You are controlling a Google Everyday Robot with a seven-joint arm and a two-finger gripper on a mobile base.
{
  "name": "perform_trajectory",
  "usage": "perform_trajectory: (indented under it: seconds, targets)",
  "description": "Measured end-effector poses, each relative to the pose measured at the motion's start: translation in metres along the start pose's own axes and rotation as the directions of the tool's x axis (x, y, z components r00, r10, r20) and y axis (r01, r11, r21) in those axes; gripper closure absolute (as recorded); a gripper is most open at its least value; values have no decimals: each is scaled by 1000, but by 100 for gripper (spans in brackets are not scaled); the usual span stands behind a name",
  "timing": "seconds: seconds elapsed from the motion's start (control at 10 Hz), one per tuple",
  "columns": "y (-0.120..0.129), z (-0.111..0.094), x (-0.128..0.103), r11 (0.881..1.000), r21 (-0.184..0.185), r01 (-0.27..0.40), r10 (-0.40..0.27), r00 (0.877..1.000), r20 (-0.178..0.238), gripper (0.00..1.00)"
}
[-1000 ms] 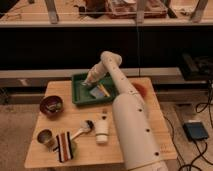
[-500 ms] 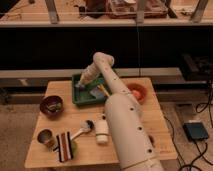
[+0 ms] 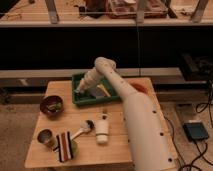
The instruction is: Wipe tray with towel
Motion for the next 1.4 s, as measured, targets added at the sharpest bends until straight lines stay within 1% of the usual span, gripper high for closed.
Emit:
perform_trajectory:
  seconds: [0.1,0.2,0.3,0.5,0.6,0.7,0.8,1.0,1.1,1.2,1.4]
  targets:
    - [9,-8,-7,1000,-1,-5,5,1000,-1,100]
    - [23,-20,-8,1000,-5,-21,21,1000,-14,100]
    - [34,-30,-5,999,-8,-37,36,999,-27,100]
    - [51,-46,12,998,-16,-57,56,997,-60,100]
    - [56,-49,25,997,-26,-66,64,995,-73,100]
    - [56,-48,34,997,-34,-71,68,995,-78,100]
    - [57,-44,48,996,-47,-77,73,994,-85,100]
    - [52,-34,63,995,-62,-81,76,993,-89,100]
    - [44,-25,68,995,-64,-80,74,994,-86,100]
    - [31,-13,72,996,-58,-74,69,994,-79,100]
    - [11,0,72,998,-46,-48,45,997,-64,100]
